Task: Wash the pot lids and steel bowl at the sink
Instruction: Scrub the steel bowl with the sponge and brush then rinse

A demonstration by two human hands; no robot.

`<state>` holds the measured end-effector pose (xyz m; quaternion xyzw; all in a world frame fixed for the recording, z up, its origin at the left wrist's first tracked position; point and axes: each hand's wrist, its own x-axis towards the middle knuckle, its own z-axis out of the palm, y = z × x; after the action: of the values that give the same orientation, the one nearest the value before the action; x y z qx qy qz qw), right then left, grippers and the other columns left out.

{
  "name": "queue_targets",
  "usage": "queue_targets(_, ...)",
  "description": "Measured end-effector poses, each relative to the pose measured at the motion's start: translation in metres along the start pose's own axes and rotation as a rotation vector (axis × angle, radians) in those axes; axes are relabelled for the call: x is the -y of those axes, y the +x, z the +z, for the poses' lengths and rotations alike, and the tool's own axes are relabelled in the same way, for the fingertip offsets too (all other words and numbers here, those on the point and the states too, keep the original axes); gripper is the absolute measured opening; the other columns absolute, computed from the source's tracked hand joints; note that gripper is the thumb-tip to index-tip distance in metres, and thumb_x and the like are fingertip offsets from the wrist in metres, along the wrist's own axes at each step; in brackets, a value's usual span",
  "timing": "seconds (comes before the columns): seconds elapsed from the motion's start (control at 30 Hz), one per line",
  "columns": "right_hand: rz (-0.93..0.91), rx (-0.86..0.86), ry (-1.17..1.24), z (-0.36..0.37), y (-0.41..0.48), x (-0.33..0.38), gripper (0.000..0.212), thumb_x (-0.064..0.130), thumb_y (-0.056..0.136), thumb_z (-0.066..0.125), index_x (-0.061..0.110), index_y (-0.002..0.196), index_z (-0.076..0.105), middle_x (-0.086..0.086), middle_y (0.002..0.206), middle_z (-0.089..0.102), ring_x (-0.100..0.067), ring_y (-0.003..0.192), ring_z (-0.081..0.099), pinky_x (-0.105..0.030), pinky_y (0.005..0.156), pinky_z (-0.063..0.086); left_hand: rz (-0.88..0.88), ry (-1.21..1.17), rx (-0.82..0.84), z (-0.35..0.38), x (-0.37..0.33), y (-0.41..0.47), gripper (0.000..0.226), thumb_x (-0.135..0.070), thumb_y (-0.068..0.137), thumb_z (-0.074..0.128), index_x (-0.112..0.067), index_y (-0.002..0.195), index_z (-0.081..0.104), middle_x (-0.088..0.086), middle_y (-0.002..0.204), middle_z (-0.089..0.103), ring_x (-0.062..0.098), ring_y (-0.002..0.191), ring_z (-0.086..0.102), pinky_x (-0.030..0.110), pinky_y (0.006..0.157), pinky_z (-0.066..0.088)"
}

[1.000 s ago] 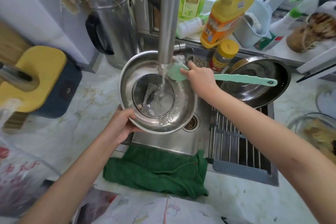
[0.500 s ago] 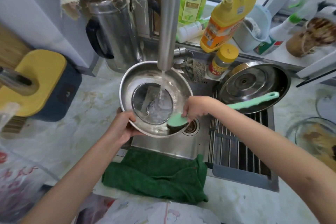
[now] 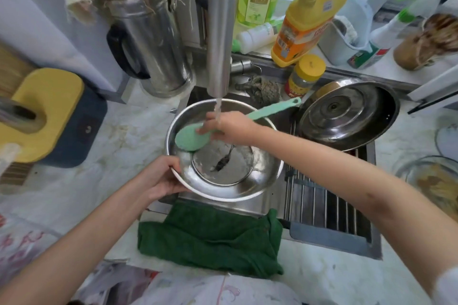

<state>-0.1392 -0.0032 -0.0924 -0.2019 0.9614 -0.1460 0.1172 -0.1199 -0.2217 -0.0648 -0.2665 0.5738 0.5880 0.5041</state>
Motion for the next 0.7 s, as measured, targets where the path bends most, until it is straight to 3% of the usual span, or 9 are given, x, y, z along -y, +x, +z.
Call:
queue_targets(0.03,0.024,0.080,0.064,0.002,-0.001,0.008,0.038,0.022,0.087,0.065,0.031,0.124,0.064,0.001,0.120,0.061,-0.021,0.097,0.062,-0.025,0.072,0.039,0.005,-0.007,0.003,0.000,0.000,-0.001,0.033,0.007,0.068,0.031,0.002,0.087,0.059,0.012,0.066,0.068,0.024,0.058,0.066,0.035,0.048,0.058)
queue_targets(0.1,0.038,0.128,0.108,0.006,-0.002,0.011,0.036,0.024,0.089,0.064,0.032,0.124,0.064,0.004,0.115,0.061,-0.018,0.101,0.060,-0.025,0.072,0.038,0.030,0.005,0.006,0.000,0.001,-0.003,0.033,0.009,0.078,0.026,0.002,0.087,0.057,0.011,0.064,0.069,0.022,0.053,0.066,0.036,0.045,0.057)
queue_targets(0.17,0.090,0.037,0.074,0.003,-0.001,0.002,0.031,0.022,0.089,0.061,0.029,0.119,0.068,0.002,0.115,0.064,-0.023,0.097,0.064,-0.031,0.068,0.046,0.039,0.016,0.009,-0.002,0.002,-0.004,0.033,0.009,0.081,0.023,0.004,0.088,0.055,0.012,0.062,0.068,0.023,0.052,0.066,0.037,0.043,0.056)
queue_targets(0.33,0.316,-0.036,-0.070,-0.003,-0.008,-0.015,0.037,0.018,0.091,0.054,0.025,0.127,0.062,-0.003,0.122,0.057,-0.032,0.101,0.062,-0.037,0.070,0.043,0.029,-0.080,0.046,-0.007,0.002,-0.001,0.040,0.007,0.069,0.033,0.006,0.102,0.056,0.019,0.081,0.068,0.028,0.066,0.069,0.038,0.052,0.059)
queue_targets(0.47,0.211,0.016,0.112,0.008,-0.009,0.015,0.038,0.023,0.092,0.057,0.030,0.129,0.060,0.000,0.125,0.060,-0.024,0.110,0.059,-0.034,0.083,0.047,0.051,-0.048,0.024,-0.001,0.001,0.003,0.034,0.007,0.081,0.025,0.005,0.093,0.057,0.015,0.073,0.068,0.024,0.059,0.067,0.035,0.048,0.058)
queue_targets(0.6,0.345,-0.120,0.042,0.001,-0.007,-0.005,0.034,0.024,0.090,0.057,0.027,0.124,0.064,0.000,0.113,0.059,-0.028,0.095,0.063,-0.035,0.067,0.042,0.082,-0.065,0.034,-0.001,-0.001,0.001,0.035,0.008,0.082,0.025,0.002,0.096,0.056,0.018,0.085,0.068,0.032,0.081,0.062,0.042,0.055,0.060)
queue_targets(0.7,0.422,-0.169,0.099,0.002,-0.011,-0.001,0.032,0.021,0.089,0.058,0.022,0.121,0.065,-0.004,0.113,0.059,-0.034,0.097,0.062,-0.034,0.066,0.039,0.127,-0.031,0.048,-0.004,-0.005,-0.001,0.035,0.007,0.083,0.026,0.002,0.096,0.058,0.015,0.078,0.071,0.028,0.075,0.066,0.040,0.055,0.060)
